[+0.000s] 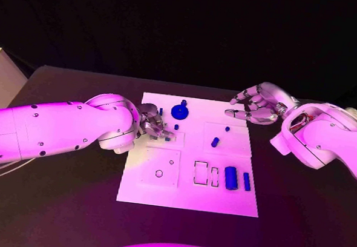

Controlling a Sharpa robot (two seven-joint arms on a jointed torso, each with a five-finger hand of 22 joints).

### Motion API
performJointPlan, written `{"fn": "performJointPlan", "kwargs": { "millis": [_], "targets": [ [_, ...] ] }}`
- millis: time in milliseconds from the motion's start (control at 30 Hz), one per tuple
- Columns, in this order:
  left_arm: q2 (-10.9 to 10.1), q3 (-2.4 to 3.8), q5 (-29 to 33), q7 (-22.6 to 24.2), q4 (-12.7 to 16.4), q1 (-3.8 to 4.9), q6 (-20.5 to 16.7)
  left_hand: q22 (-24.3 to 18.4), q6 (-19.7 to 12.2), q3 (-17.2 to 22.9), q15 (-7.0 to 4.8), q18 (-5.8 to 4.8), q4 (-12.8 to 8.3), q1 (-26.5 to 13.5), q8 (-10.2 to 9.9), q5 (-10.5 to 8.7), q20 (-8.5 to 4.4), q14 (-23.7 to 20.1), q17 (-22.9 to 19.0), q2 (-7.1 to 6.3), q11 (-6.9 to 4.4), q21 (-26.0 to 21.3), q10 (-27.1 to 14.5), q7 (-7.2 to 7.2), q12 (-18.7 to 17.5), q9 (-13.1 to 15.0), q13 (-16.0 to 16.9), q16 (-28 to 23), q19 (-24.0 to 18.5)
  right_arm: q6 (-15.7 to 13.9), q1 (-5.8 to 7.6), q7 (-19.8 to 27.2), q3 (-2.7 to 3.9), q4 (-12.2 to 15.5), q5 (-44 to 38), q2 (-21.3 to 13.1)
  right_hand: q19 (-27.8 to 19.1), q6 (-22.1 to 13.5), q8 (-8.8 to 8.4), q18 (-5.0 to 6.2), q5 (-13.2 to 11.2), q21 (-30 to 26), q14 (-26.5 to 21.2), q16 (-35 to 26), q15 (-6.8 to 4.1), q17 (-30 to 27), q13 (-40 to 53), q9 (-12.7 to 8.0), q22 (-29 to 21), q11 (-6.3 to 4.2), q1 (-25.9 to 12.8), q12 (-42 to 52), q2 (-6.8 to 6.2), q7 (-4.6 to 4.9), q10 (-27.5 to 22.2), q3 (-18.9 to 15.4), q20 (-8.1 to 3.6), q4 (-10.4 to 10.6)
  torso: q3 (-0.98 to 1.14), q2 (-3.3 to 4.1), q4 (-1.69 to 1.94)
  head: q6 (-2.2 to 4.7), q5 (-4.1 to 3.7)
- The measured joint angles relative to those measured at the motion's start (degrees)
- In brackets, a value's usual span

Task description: Assemble the parts on the task board

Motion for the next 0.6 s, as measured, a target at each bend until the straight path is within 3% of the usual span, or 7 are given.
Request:
{"fn": "performJointPlan", "kwargs": {
  "millis": [300,500,600],
  "targets": [
    [0.6,-0.02,0.0,0.2,-0.1,-0.08,-0.3,0.0,0.0,0.0,0.0,0.0,0.0,0.0,0.0,0.0,0.0,0.0,0.0,0.0,0.0,0.0,0.0,0.0,0.0,0.0,0.1,0.0,0.0,0.0,-0.04,0.0,0.0,0.0,0.0,0.0,0.0,0.0,0.0,0.0,0.0,0.0,0.0,0.0,0.0,0.0,0.0,0.0,0.0,0.0,-0.2,0.0,0.17,0.0,0.0,0.0,0.0,0.0,0.01,0.02,0.04,-0.13,0.0],
    [0.7,-0.03,0.0,0.2,-0.1,-0.09,0.1,0.5,0.5,0.2,0.0,0.0,0.2,-0.7,1.3,0.0,0.21,0.0,0.0,-0.72,-0.05,0.0,0.0,-0.47,1.2,0.0,1.0,0.0,0.2,0.0,-0.07,0.0,0.0,0.0,0.0,0.0,0.0,0.0,0.0,0.0,0.0,0.0,0.0,0.0,0.0,0.0,0.0,0.0,0.0,0.0,-0.2,0.0,0.23,0.0,0.0,0.0,0.0,0.0,0.0,0.02,-0.01,-0.24,0.0],
    [0.7,-0.03,0.1,0.0,-0.1,-0.09,0.5,0.9,0.9,0.2,0.0,0.0,0.2,-0.8,2.4,0.0,0.2,0.0,0.0,-0.83,-0.76,0.2,0.8,-0.94,2.3,0.0,2.0,0.2,0.6,0.0,-0.1,0.0,0.0,0.0,0.0,0.0,0.0,0.0,0.0,0.0,0.0,0.0,0.0,0.0,0.0,0.0,0.0,0.0,0.0,0.0,-0.2,0.0,0.23,0.0,0.0,0.0,0.0,0.0,0.03,0.02,-0.02,-0.29,-0.02]
  ]
}}
